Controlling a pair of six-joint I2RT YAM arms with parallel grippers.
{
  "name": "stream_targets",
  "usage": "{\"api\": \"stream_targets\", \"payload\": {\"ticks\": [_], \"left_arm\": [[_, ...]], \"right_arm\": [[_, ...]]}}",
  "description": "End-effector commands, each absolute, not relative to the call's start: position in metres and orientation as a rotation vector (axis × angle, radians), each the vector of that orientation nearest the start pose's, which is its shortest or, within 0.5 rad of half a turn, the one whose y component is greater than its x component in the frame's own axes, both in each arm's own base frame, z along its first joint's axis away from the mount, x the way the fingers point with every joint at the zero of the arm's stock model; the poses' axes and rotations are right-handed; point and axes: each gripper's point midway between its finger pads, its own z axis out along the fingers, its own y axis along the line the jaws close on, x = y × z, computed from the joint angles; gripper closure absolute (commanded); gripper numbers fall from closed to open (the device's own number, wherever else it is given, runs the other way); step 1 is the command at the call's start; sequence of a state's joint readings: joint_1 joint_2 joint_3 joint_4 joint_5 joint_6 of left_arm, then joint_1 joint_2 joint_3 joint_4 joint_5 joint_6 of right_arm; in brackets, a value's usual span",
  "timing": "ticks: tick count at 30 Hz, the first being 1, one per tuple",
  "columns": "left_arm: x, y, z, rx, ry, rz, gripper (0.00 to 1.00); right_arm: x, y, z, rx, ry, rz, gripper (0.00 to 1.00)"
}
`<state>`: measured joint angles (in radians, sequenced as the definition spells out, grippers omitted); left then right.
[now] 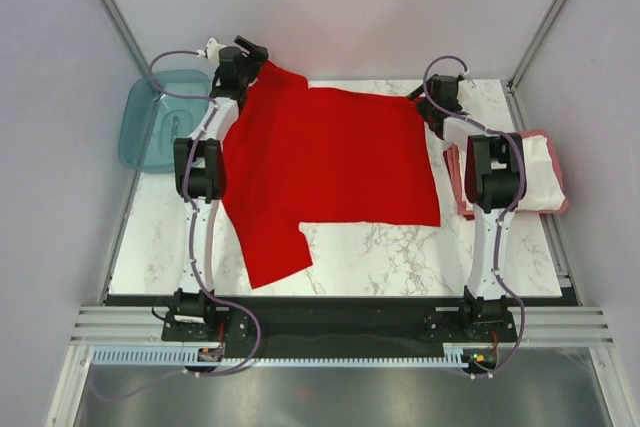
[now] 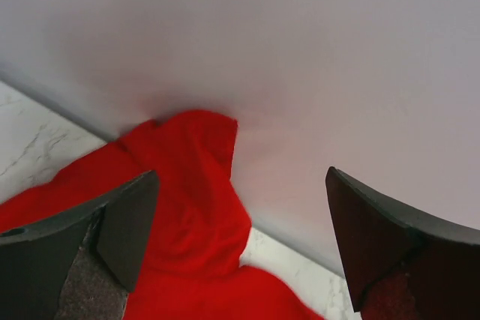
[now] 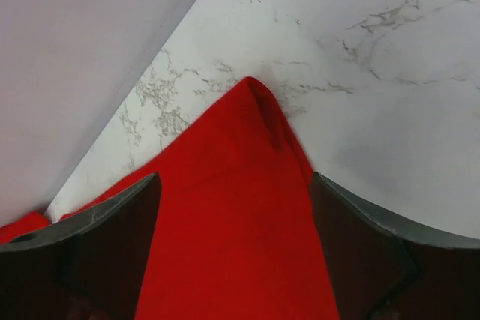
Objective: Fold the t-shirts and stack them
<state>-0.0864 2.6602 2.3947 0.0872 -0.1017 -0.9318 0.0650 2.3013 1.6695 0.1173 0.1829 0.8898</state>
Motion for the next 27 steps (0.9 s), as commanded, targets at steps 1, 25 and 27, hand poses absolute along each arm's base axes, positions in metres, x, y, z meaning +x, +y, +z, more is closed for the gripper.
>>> {"api": "stream_targets", "payload": {"ticks": [1,25,27], "left_arm": [[0.725,-0.084,0.243,-0.691,1.526,-0.655,0.0],[0.377,-0.084,0.212,-0.873,2.028,-0.547,0.07],[0.345,-0.085,0.188,-0.924,2.103,-0.544,0.14]], "right_arm": [[0.63,0.046,0.11,0.851,1.849,0.411,0.12],[0.372,0.036,0.083,0.763,2.212,0.13,0.37],[0.356,0.033,0.078,0.753,2.251,0.102,0.4]]}}
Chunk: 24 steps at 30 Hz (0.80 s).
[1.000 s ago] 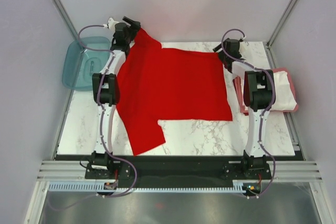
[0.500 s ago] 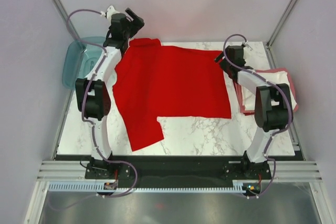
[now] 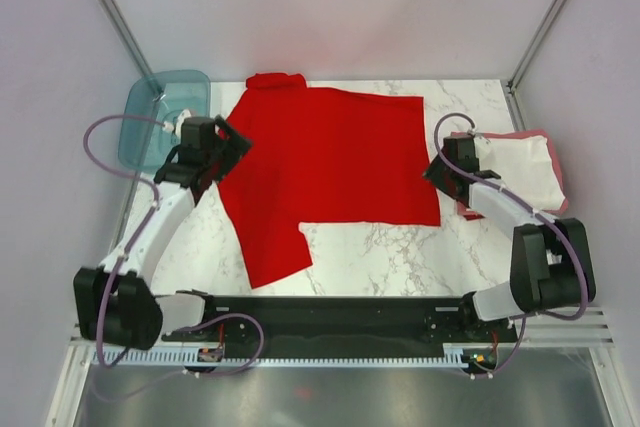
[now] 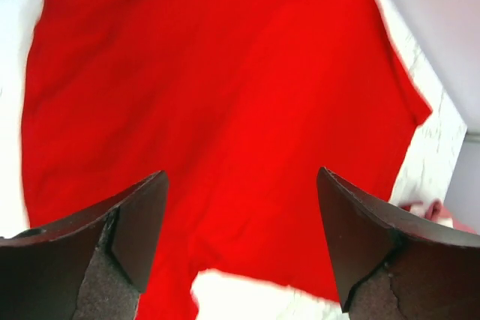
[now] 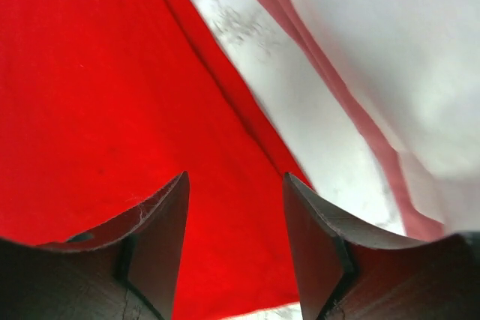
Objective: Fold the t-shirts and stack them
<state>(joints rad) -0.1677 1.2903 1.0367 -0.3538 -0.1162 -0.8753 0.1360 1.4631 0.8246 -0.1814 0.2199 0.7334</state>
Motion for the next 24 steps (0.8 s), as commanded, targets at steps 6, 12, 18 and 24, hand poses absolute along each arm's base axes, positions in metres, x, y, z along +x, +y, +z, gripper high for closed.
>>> {"api": "stream_targets", "payload": {"ticks": [6,12,18,24], "left_arm": [[0.265,-0.067,0.154,-0.95,2.225,-0.428,0.14],[0.212,-0.058,0.117,-0.957,2.291,-0.395,0.1],[0.184,-0.072,0.094,-0.986,2.36,-0.481,0.11],[0.177,-0.076,0.088,-0.985,2.37,-0.478,0.05]], "right_arm": [[0.314,0.023,0.067,0.768,2.284,0.048,0.41],[0.286,0.013,0.053,0.799,2.281,0.001,0.45],[0.292,0.022,0.043,0.8,2.296,0.056,0.53],[0.291,0.031,0.027,0.788,2.365,0.085,0.56]]}}
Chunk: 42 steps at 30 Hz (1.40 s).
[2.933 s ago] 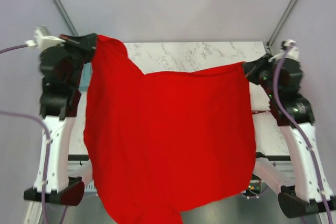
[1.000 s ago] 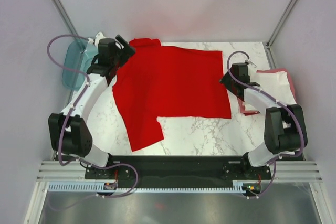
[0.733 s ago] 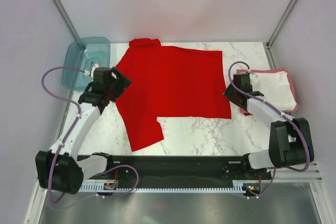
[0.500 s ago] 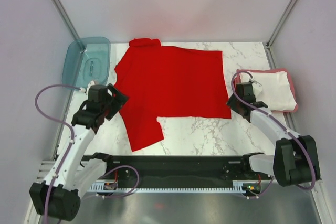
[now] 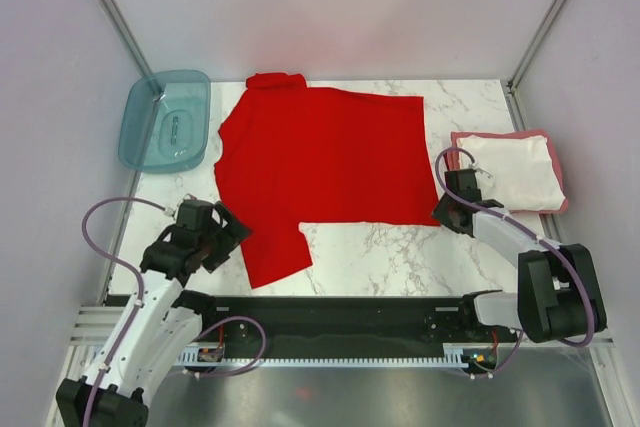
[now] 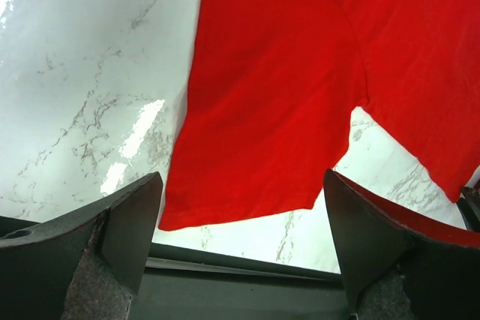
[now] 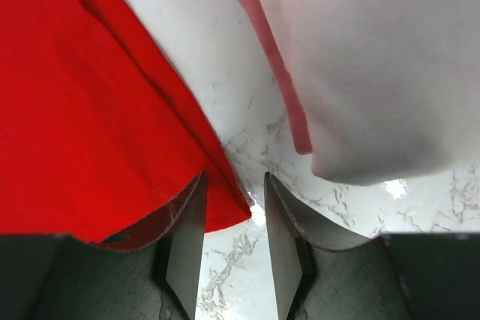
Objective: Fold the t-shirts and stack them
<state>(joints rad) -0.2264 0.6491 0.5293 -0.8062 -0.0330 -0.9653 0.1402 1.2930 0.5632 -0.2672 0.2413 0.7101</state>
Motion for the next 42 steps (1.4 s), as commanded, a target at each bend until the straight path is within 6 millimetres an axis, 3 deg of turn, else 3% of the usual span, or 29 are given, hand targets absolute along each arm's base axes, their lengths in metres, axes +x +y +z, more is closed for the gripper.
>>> {"api": "stream_targets", "payload": {"ticks": [1,8,11,12,13,14,15,20,23,34,42], "left_arm": [[0.177,-0.075,0.087,-0.991,2.368,-0.469,0.04],[0.178,-0.076,0.075,-1.014,2.464,-0.4,0.0],[0.171,-0.077,0.056,-1.079,2.512,-0.371,0.0],[0.172,-0.077,0.053,-1.087,2.51,-0.372,0.02],[0.171,-0.077,0.052,-1.083,2.511,-0.376,0.11],[0.172,-0.078,0.054,-1.067,2.503,-0.391,0.21],[0.172,-0.077,0.055,-1.056,2.497,-0.391,0.23],[0.171,-0.078,0.058,-1.048,2.471,-0.416,0.21],[0.171,-0.08,0.058,-1.028,2.494,-0.407,0.19],[0.152,-0.093,0.053,-1.019,2.656,-0.281,0.18],[0.135,-0.1,0.052,-0.99,2.715,-0.2,0.29]], "right_arm": [[0.291,0.031,0.027,0.791,2.36,0.089,0.55],[0.291,0.037,0.017,0.788,2.409,0.109,0.56],[0.289,0.038,0.014,0.789,2.422,0.114,0.57],[0.289,0.039,0.014,0.788,2.42,0.118,0.57],[0.289,0.039,0.015,0.786,2.417,0.118,0.59],[0.289,0.038,0.016,0.79,2.414,0.115,0.61],[0.289,0.037,0.016,0.791,2.412,0.112,0.62],[0.29,0.037,0.016,0.792,2.414,0.107,0.79],[0.291,0.036,0.017,0.796,2.409,0.101,0.84],[0.293,0.035,0.019,0.792,2.406,0.091,0.87],[0.293,0.036,0.019,0.786,2.41,0.099,0.87]]}}
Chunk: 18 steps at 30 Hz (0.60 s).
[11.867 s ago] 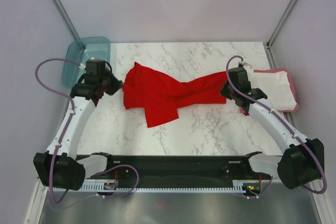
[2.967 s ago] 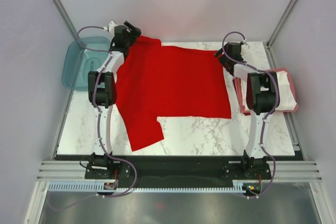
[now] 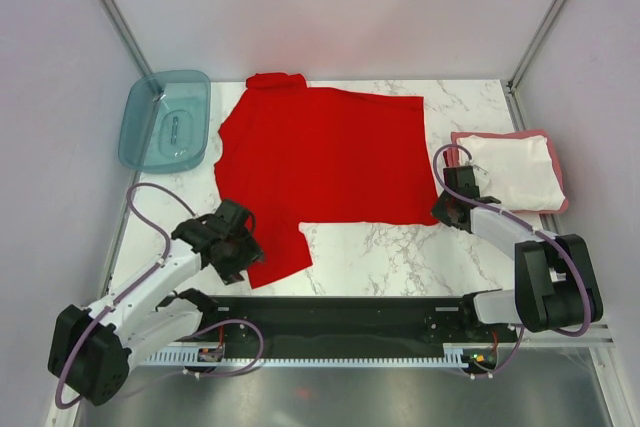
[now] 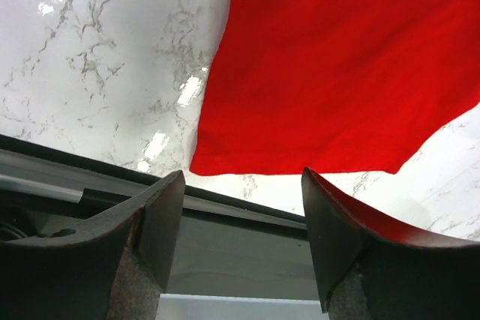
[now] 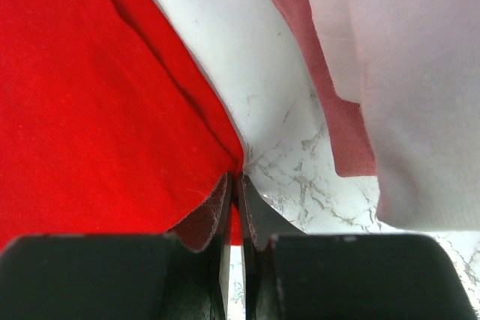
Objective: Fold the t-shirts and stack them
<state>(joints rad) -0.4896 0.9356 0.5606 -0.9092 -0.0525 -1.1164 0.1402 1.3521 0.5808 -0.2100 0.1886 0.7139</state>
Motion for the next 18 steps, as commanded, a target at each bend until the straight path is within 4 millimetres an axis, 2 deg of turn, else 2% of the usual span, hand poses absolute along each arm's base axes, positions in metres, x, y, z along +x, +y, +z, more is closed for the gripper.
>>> {"api": "stream_targets", "payload": {"ticks": [1,8,13,18], "left_arm": [[0.133,-0.099,0.05,-1.0,2.712,-0.193,0.3],[0.137,-0.099,0.044,-1.027,2.731,-0.115,0.32],[0.139,-0.107,0.032,-0.951,2.816,-0.053,0.33],[0.139,-0.108,0.027,-0.928,2.825,-0.012,0.37]], "right_arm": [[0.293,0.035,0.019,0.785,2.408,0.095,0.87],[0.292,0.036,0.02,0.785,2.409,0.1,0.87],[0.292,0.036,0.02,0.781,2.411,0.101,0.87],[0.292,0.036,0.019,0.781,2.413,0.102,0.87]]}}
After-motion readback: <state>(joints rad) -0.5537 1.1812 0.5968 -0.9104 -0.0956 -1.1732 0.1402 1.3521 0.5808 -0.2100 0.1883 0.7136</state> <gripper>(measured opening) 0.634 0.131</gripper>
